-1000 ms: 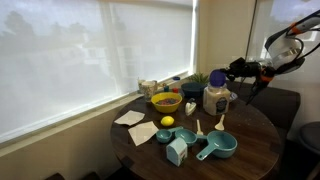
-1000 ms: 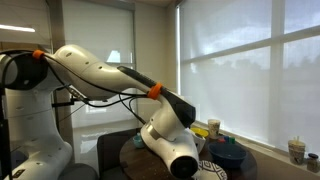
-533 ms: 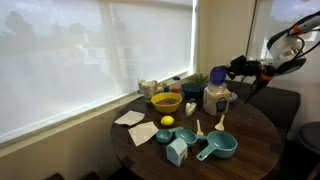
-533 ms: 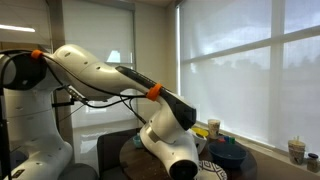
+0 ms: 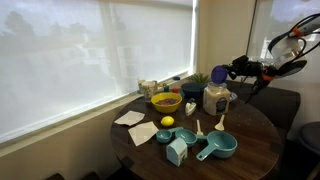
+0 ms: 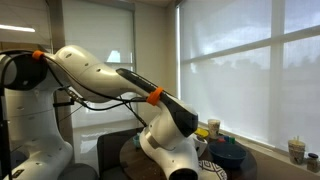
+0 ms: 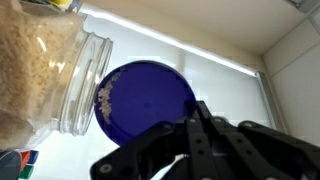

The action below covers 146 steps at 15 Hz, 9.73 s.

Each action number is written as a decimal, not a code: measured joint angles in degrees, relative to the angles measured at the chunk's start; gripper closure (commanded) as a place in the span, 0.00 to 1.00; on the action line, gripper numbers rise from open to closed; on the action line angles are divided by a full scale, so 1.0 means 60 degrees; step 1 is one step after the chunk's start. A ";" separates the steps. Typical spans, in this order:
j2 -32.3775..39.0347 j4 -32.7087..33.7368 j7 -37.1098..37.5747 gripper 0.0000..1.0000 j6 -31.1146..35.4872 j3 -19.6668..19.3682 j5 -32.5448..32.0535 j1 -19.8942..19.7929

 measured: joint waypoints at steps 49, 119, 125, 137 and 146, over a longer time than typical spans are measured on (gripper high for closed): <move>0.0776 -0.0472 -0.0199 0.99 -0.2102 -0.0353 0.0672 -0.0406; -0.2613 0.1750 0.8193 0.99 0.1261 0.2996 -1.0892 0.1881; -0.2612 0.1047 0.8606 0.99 0.1869 0.3388 -1.3456 0.2346; -0.2518 -0.0203 0.9617 0.99 0.4760 0.3529 -1.3806 0.3048; -0.2224 -0.0197 0.9712 0.96 0.4886 0.3543 -1.3771 0.3296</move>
